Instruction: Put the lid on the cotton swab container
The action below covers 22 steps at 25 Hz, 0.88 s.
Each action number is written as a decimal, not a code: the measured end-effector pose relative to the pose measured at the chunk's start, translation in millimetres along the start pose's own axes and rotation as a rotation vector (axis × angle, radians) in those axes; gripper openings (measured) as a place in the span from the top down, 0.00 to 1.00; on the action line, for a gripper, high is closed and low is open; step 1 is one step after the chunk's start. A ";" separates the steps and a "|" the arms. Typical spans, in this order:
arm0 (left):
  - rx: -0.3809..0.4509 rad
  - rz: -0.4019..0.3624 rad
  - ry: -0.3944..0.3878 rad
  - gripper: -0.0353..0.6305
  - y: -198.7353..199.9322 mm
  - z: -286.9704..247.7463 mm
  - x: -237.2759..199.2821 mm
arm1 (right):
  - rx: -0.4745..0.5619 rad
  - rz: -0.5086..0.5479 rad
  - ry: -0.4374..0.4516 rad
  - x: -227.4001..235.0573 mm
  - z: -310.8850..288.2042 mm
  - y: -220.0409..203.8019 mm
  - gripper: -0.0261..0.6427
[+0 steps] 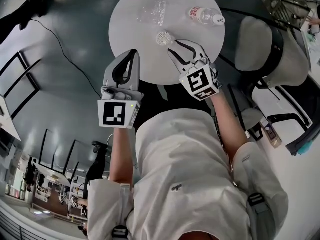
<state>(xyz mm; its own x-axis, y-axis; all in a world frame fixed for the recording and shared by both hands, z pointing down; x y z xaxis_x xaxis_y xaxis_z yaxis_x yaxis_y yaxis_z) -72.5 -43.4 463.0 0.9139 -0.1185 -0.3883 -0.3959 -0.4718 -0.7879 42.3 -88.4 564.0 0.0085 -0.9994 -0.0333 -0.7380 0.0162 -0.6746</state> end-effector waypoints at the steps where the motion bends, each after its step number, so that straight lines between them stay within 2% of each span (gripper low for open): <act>1: -0.002 -0.002 -0.004 0.93 -0.8 -0.4 0.4 | 0.001 -0.001 -0.002 -1.1 -1.6 0.0 0.74; 22: -0.061 -0.013 -0.061 0.93 -17.6 -9.1 -5.0 | -0.003 -0.037 -0.031 -1.4 -31.3 5.2 0.74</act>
<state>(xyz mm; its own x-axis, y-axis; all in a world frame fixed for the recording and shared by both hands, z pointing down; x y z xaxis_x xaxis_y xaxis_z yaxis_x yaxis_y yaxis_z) -69.3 -42.4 483.2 0.9109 -0.0598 -0.4084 -0.3766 -0.5253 -0.7630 17.3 -87.9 583.6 0.0567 -0.9979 -0.0318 -0.7389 -0.0205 -0.6735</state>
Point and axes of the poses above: the fingertips, and each gripper's own axes: z backward along the fingers, x to its right, y out of its top, the point moved 2 cm from there along z, backward along the fingers, and after that the axes turned 9 degrees about z, right-handed, at the moved point
